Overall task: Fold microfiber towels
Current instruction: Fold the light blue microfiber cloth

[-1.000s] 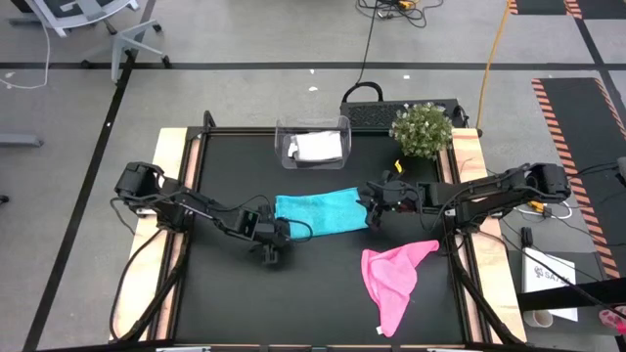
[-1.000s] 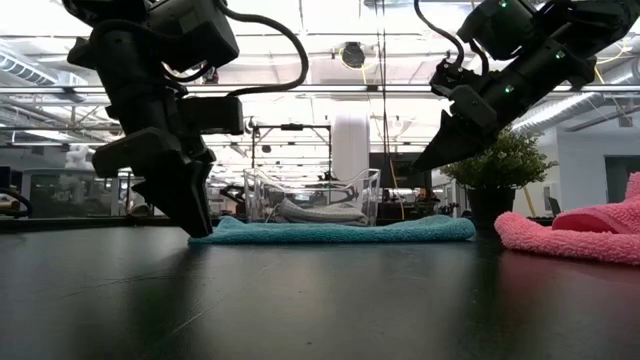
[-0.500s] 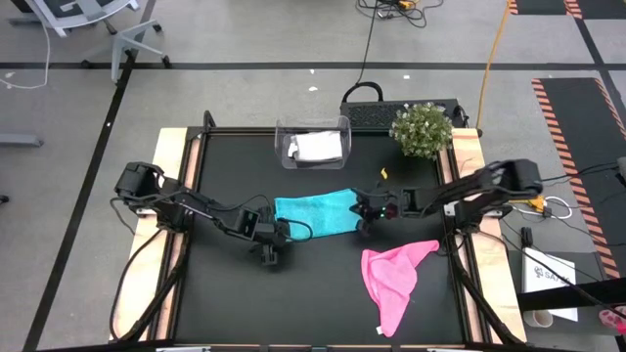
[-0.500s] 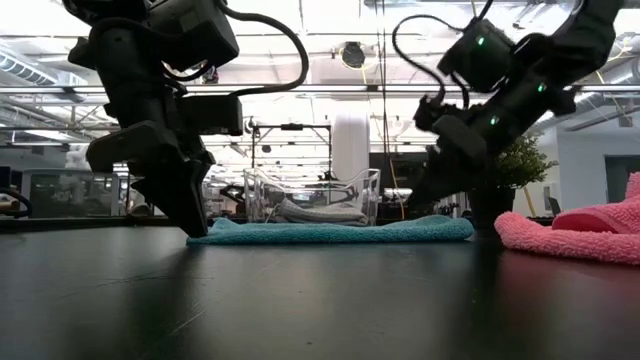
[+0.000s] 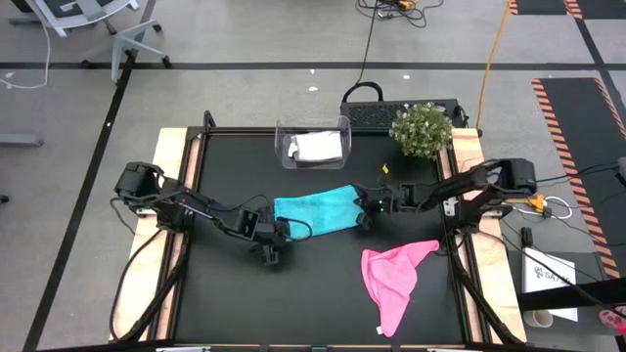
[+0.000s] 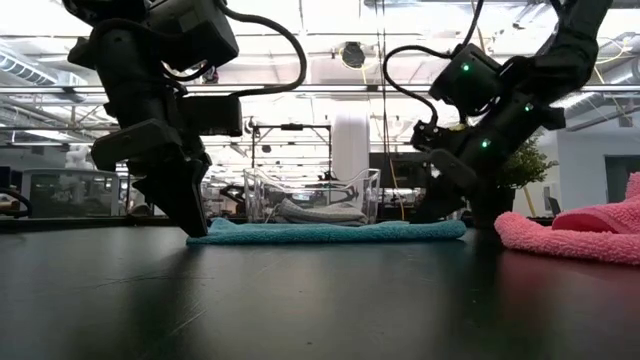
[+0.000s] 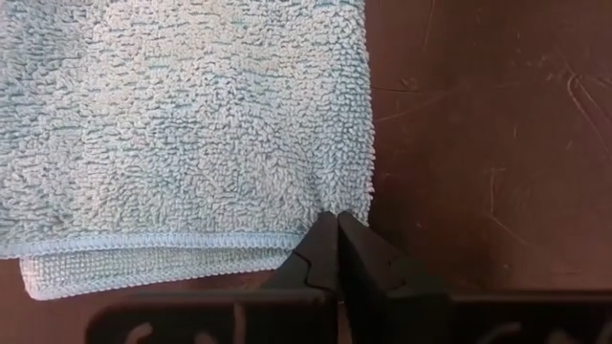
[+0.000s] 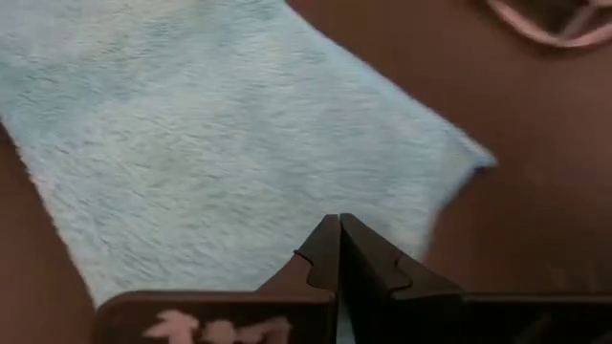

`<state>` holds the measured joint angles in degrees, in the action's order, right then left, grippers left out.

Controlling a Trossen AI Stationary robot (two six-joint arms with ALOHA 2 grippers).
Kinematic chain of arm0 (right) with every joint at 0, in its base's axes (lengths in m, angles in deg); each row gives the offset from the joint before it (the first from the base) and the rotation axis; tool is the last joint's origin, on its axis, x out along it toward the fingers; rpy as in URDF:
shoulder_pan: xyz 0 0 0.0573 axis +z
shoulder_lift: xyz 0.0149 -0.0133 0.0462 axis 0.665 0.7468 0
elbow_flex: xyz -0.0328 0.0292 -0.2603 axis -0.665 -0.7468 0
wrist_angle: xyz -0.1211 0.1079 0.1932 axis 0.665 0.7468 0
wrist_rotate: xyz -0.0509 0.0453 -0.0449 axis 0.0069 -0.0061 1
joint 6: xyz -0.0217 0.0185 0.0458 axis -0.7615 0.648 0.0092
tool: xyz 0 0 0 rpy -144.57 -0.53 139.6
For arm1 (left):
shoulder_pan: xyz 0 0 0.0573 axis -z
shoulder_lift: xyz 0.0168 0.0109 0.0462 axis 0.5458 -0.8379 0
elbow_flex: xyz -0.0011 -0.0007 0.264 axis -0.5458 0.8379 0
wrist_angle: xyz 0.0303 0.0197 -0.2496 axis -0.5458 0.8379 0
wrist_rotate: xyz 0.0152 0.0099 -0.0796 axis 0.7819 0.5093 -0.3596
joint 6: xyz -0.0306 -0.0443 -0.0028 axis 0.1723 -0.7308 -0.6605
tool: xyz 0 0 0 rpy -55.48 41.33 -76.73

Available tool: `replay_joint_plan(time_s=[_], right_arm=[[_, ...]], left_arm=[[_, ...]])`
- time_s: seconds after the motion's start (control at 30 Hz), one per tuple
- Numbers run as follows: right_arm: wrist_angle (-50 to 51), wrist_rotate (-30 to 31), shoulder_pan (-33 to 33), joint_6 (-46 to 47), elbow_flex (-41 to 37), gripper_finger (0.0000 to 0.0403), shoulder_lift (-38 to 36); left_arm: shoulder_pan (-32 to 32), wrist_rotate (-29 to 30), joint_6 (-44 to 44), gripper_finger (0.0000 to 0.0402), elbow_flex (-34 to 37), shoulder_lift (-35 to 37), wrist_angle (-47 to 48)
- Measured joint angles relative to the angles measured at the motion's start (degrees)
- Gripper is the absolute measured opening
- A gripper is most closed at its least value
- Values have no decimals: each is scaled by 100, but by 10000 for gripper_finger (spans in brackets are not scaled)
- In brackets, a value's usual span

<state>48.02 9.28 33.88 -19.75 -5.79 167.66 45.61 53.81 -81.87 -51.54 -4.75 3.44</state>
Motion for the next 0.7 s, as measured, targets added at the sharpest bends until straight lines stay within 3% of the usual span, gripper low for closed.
replay_joint_plan(time_s=[0.17, 0.37, 0.7], right_arm=[[764, 37, -272, -320, -4, 0, -426], [406, 1, -463, -344, -4, 0, -566], [-129, -12, -634, -450, -4, 0, 180]], left_arm=[[0, 10, -67, 15, 2, 0, 65], [0, 17, -53, 3, 4, 0, 72], [-2, 26, -53, 8, 9, 0, 63]])
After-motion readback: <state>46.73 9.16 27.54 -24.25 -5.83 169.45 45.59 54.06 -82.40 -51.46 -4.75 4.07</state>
